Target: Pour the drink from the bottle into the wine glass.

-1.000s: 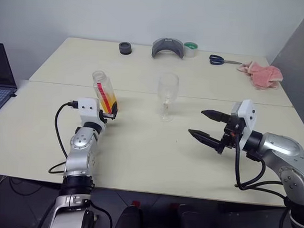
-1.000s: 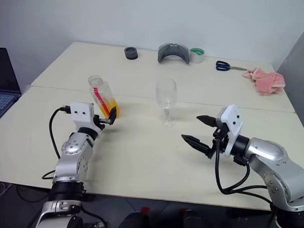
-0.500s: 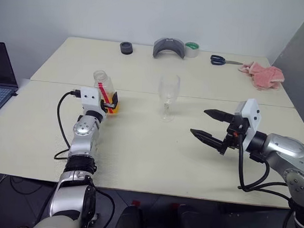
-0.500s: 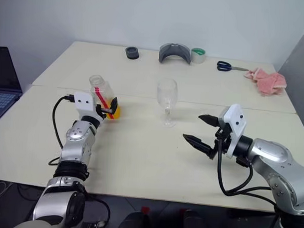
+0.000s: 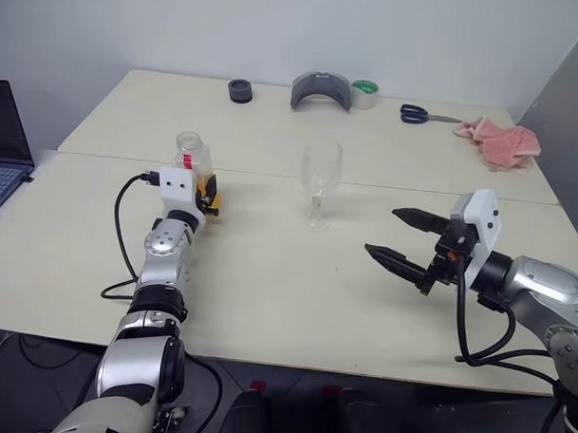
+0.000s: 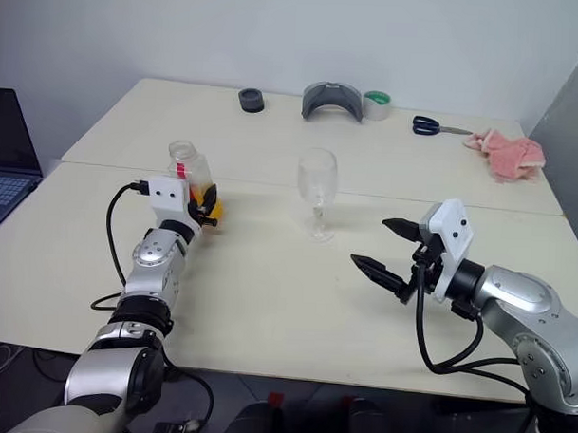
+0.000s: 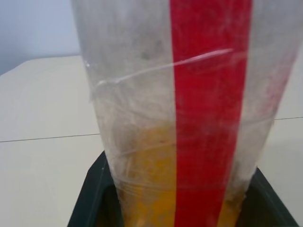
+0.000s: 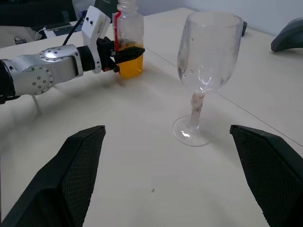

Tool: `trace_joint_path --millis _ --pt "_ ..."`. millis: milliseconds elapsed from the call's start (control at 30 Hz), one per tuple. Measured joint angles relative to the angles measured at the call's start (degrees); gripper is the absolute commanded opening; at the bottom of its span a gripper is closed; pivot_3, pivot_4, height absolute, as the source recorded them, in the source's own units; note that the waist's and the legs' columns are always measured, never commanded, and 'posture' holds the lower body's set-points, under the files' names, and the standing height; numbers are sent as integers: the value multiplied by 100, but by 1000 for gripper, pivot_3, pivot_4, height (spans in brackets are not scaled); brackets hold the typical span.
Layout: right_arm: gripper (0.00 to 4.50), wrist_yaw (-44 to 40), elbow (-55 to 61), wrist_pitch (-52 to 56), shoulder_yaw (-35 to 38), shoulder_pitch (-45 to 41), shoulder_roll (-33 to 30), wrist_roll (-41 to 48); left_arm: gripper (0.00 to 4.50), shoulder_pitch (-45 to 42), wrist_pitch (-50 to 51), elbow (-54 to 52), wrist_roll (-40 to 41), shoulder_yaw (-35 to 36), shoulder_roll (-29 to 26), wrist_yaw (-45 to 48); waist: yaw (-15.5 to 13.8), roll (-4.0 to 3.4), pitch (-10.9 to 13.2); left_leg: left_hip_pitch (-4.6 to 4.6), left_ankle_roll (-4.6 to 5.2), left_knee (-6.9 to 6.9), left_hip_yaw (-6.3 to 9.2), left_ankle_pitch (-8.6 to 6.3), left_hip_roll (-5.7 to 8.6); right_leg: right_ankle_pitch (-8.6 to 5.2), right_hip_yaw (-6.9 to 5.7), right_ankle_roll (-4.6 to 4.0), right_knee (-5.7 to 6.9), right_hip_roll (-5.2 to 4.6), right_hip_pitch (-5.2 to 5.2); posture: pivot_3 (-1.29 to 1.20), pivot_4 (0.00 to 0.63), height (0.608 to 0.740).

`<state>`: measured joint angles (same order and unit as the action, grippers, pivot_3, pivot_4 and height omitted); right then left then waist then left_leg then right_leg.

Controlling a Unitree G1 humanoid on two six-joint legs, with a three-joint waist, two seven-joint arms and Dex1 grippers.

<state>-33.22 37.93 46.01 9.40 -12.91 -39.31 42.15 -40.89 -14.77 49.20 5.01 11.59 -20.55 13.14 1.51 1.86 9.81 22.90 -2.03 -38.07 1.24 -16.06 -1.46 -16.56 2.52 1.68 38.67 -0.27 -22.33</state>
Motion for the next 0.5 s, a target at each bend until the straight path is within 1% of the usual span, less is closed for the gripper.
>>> trace_joint_path --millis 167,233,400,500 --pt "4500 85 -1 13 0 -29 4 14 1668 0 1 -46 -75 -59 -47 9 0 0 0 0 0 -1 1 0 0 0 -1 0 3 0 0 0 150 740" --pt "4500 119 -31 50 -1 -164 18 29 1668 -63 47 -123 -136 -142 -84 35 0 0 0 1 0 -4 2 0 1 0 -1 0 7 0 -1 0 150 740" --pt "4500 347 -368 70 -4 -878 221 68 1668 -969 65 -169 -479 -657 -270 460 -4 9 6 4 -1 -10 7 1 10 0 -2 0 12 0 0 0 150 740" --pt "4500 534 -642 92 -18 -1190 431 60 1668 -1365 -41 -159 -774 -1003 -397 769 -2 8 5 3 -1 -6 5 1 11 0 -1 0 11 -1 -2 0 150 740"
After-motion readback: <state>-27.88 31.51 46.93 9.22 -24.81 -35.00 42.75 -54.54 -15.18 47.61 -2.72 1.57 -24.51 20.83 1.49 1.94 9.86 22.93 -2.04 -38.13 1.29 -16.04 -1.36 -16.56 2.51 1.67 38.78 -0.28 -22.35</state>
